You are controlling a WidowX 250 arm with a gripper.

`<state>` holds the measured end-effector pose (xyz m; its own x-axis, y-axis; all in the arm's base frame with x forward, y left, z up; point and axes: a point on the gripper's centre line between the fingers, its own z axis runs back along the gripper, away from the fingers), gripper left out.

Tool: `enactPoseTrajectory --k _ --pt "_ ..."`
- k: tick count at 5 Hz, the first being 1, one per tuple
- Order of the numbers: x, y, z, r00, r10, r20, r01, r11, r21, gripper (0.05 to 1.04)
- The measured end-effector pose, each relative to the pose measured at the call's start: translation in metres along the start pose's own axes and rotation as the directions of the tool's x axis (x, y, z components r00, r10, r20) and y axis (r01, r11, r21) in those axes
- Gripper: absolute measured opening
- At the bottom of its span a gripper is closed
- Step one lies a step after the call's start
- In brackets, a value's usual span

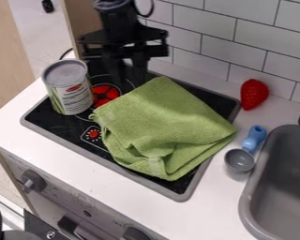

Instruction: Moved the green cloth on top of the right burner

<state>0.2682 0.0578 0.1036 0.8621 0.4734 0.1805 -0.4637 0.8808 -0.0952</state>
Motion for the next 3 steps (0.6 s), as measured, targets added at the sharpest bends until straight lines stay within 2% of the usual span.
enactPoseTrajectory --k 1,2,3 --pt "0.022 0.017 0.0 0.995 0.051 0.088 -0.05 0.999 -0.018 0.806" --pt "0.039 0.026 -0.008 0.995 -0.022 0.093 0.017 0.999 0.052 1.001" --pt "0.051 0.023 -0.02 0.955 -0.286 0.083 0.274 0.953 0.132 0.999"
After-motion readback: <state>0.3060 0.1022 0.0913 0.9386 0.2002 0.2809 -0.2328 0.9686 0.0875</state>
